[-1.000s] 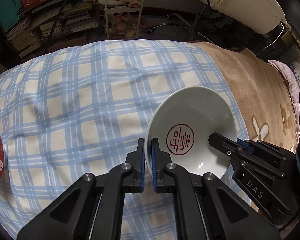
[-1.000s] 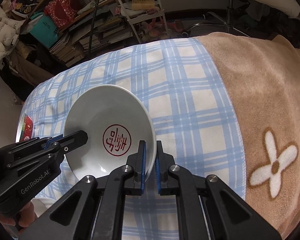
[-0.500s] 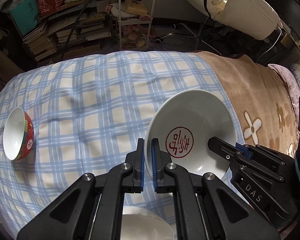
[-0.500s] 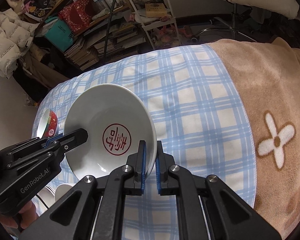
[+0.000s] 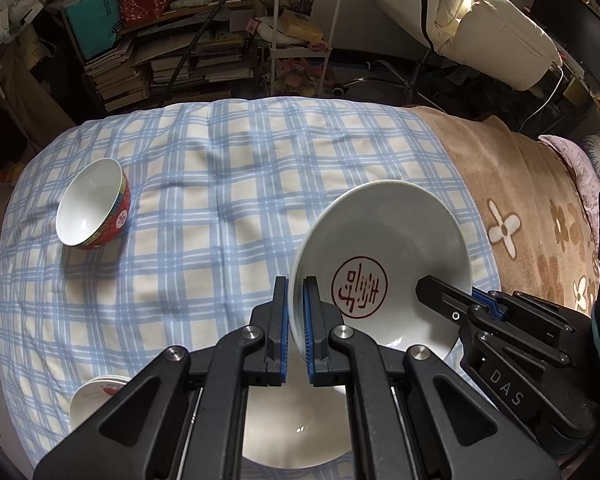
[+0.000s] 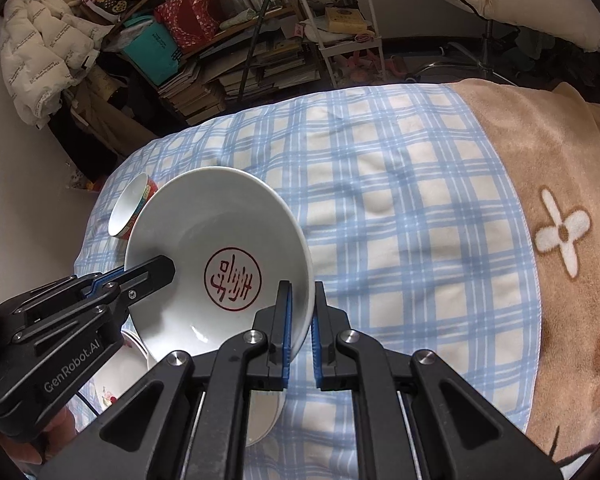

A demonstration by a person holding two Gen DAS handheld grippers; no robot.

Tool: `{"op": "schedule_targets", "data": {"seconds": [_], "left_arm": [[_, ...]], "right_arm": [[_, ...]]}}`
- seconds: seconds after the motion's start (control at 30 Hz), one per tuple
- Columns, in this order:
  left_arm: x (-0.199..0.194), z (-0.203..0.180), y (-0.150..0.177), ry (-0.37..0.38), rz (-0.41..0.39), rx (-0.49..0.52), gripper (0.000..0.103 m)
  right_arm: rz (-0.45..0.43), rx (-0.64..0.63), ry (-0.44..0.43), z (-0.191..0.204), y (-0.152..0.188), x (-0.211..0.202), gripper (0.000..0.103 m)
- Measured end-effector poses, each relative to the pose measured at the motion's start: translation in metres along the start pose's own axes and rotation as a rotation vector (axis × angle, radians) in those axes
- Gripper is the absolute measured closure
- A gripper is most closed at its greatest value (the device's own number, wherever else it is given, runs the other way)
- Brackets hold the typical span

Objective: Organize plates and bowls
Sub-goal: 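Carry the red-seal bowl with both tools toward the large white bowl, then lower the red-seal bowl into the large white bowl with both tools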

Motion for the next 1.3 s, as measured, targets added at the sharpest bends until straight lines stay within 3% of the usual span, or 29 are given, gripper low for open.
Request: {"op": "schedule_targets", "data": {"seconds": [0.47, 0.6, 0.8, 1.3], "left_arm": [[-0.017, 0.036, 0.059, -0.031, -0.011, -0.034, 0.096], [-0.011, 0.04, 0.075, -0.05, 0.003, -0.039, 0.095], [0.0, 0.052, 0.087, -0.035, 0.024, -0.092, 0.095], [0.014, 0.051, 0.094, -0.029, 0.042, -0.092, 0.094]], "right_arm": [[-0.004, 0.006, -0.023, 0.035, 0.047, 0.007, 0.093], [0.007, -0.038, 0.039, 0.047, 0.057, 0.016, 0.093], [0.051, -0.072, 0.063, 0.053, 0.07, 0.031, 0.092], [0.084, -0.067, 0.078, 0.048, 0.073, 0.046, 0.092]]}}
Point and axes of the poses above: each gripper's, at about its wrist camera, not at the fingertips, and x roughly the way its jaws point, z to its left, y to its underside, the point moved 3 cm from there along x, roughly the way its jaws point, and after that the axes turned 10 degrees about -y, right-handed, at the moved point
